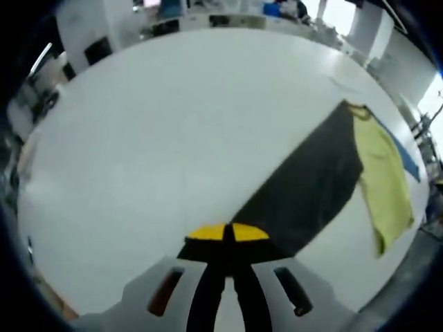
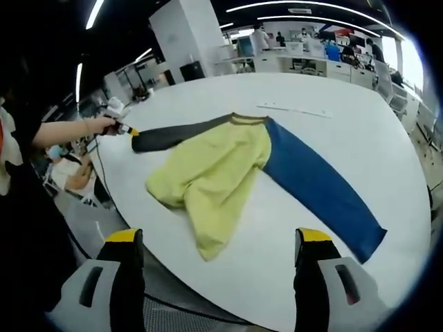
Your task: Fold the garment on the visible template until the final outline fits inside the template.
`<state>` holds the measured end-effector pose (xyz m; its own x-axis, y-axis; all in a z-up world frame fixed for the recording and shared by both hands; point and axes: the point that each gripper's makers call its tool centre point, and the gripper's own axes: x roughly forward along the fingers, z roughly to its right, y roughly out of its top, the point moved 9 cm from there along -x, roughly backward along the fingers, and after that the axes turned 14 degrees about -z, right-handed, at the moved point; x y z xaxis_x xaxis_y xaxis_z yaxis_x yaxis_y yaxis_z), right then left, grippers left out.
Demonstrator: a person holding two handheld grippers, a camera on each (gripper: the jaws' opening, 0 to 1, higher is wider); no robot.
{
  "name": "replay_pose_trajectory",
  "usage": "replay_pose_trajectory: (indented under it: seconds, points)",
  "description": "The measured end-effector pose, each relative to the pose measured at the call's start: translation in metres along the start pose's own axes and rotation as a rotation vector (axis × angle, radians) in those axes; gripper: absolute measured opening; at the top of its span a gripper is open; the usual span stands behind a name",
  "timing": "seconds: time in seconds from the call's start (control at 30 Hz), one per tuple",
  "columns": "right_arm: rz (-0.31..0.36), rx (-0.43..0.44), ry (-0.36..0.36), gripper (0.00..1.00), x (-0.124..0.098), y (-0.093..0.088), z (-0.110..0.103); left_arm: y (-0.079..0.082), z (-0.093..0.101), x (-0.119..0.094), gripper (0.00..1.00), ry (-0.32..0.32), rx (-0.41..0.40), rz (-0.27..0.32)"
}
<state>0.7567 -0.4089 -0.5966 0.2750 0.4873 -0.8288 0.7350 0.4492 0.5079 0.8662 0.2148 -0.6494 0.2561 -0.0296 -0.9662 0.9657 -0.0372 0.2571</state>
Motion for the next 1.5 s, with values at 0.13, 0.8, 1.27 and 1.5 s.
replay_pose_trajectory:
  seconds: [0.13, 0.8, 1.27, 1.5]
  points:
    - [-0.008, 0.001, -0.001, 0.90, 0.002, 0.001, 0.000, 0.003, -0.004, 0.008, 0.00, 0.006, -0.004, -0.013]
    - [-0.027, 0.013, -0.013, 0.90, 0.007, 0.003, 0.002, 0.013, -0.016, 0.029, 0.00, 0.030, 0.018, -0.057]
    - [-0.037, 0.016, -0.011, 0.90, 0.009, 0.004, 0.001, 0.017, -0.019, 0.038, 0.00, 0.043, 0.036, -0.075]
    - [-0.036, 0.013, -0.008, 0.90, 0.010, 0.005, 0.002, 0.018, -0.021, 0.039, 0.00, 0.043, 0.035, -0.075]
